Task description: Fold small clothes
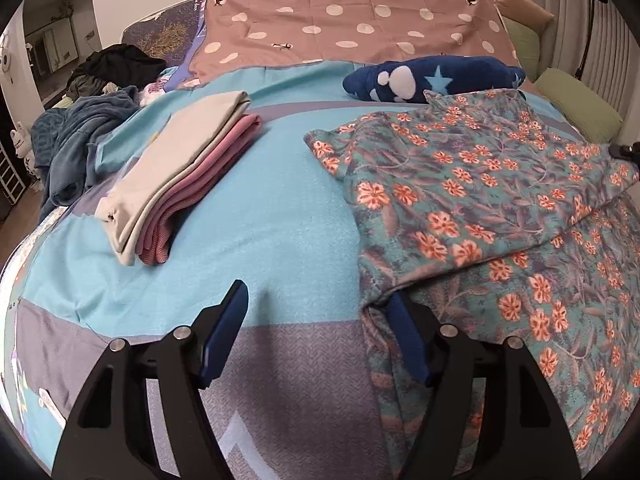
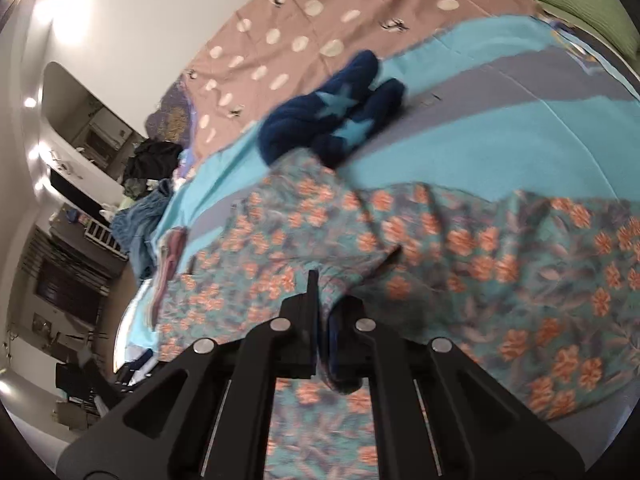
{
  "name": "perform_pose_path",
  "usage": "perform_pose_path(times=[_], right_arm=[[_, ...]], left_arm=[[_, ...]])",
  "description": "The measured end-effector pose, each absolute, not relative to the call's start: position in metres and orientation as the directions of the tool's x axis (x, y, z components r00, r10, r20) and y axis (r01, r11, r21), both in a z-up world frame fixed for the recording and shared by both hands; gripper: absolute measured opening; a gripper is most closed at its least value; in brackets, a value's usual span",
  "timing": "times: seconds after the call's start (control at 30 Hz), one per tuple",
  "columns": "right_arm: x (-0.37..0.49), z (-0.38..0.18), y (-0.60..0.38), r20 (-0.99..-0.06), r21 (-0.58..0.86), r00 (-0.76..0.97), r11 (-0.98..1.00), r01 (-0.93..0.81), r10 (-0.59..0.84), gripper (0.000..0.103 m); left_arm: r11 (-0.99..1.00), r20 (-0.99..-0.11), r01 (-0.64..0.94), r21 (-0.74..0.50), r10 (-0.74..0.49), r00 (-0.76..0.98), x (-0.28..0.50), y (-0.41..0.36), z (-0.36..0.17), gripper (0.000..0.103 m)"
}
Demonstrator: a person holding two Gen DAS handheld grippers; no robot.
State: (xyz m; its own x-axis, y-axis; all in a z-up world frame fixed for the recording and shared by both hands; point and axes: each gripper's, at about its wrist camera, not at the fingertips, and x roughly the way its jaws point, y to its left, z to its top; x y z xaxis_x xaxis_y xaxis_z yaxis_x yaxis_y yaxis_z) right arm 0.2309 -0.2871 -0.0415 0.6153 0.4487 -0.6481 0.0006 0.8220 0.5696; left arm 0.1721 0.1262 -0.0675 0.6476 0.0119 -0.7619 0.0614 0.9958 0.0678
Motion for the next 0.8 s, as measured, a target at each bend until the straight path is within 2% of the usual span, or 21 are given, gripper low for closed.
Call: perform_pose_path(times=[0.1,0.23,0.27,0.33,0.37,0.47,0.53,0.57,0.6,0.63,0.67,0.7,0.77,0.8], right_arm=[[0.232,-0.066,-0.298,-0.696,0.577,0.558,0.814,0.06,0.452,0.016],[0.226,-0.08,-0.31,-0.698,0.606,0.537,0.79,0.091,0.474,0.037],[0.226,-0.081,-0.313,-0.686,0.625,0.537,0.776,0.091,0.49,0.041],[0.23,-0.083,-0.317,-0.657,0.674,0.523,0.734,0.084,0.543,0.058],[0.236,-0.086,-0.316,-0.643,0.704,0.494,0.705,0.081,0.585,0.062],[0.258,-0.1,-0.312,-0.589,0.786,0.437,0.607,0.115,0.68,0.064],[0.269,-0.107,-0.314,-0.54,0.833,0.443,0.532,0.154,0.716,0.063],[0.277,-0.111,-0.315,-0.506,0.858,0.459,0.482,0.18,0.73,0.062],[0.28,-0.11,-0.316,-0.499,0.862,0.473,0.471,0.187,0.726,0.043],[0.282,-0.106,-0.316,-0.502,0.857,0.51,0.481,0.185,0.699,0.01],[0.279,-0.096,-0.316,-0.513,0.836,0.562,0.525,0.157,0.649,0.005],[0.274,-0.084,-0.313,-0.493,0.826,0.606,0.554,0.102,0.624,0.005],[0.258,-0.055,-0.305,-0.392,0.802,0.661,0.59,-0.096,0.64,0.004],[0.252,-0.044,-0.3,-0.395,0.745,0.682,0.649,-0.153,0.615,0.005]], left_arm=[[0.997,-0.759,0.055,0.063,0.012,0.65,0.169,0.128,-0.067,0.071],[0.998,-0.755,0.059,0.024,-0.021,0.655,0.163,0.132,-0.062,0.071],[0.998,-0.755,0.065,-0.003,-0.045,0.654,0.163,0.134,-0.061,0.07],[0.988,-0.743,0.093,-0.121,-0.152,0.652,0.159,0.141,-0.054,0.07],[0.98,-0.731,0.103,-0.171,-0.196,0.654,0.158,0.144,-0.051,0.07],[0.953,-0.684,0.118,-0.279,-0.284,0.672,0.159,0.149,-0.039,0.07],[0.953,-0.671,0.106,-0.285,-0.277,0.688,0.165,0.149,-0.035,0.07],[0.955,-0.674,0.09,-0.282,-0.264,0.69,0.172,0.149,-0.035,0.07],[0.956,-0.679,0.08,-0.284,-0.259,0.687,0.178,0.148,-0.037,0.07],[0.957,-0.684,0.069,-0.283,-0.252,0.685,0.184,0.148,-0.038,0.07],[0.962,-0.691,0.052,-0.27,-0.231,0.685,0.191,0.147,-0.041,0.07],[0.965,-0.696,0.042,-0.258,-0.216,0.685,0.195,0.148,-0.041,0.07],[0.971,-0.702,0.022,-0.238,-0.188,0.687,0.203,0.15,-0.045,0.07],[0.972,-0.705,0.012,-0.234,-0.178,0.687,0.205,0.153,-0.047,0.07]])
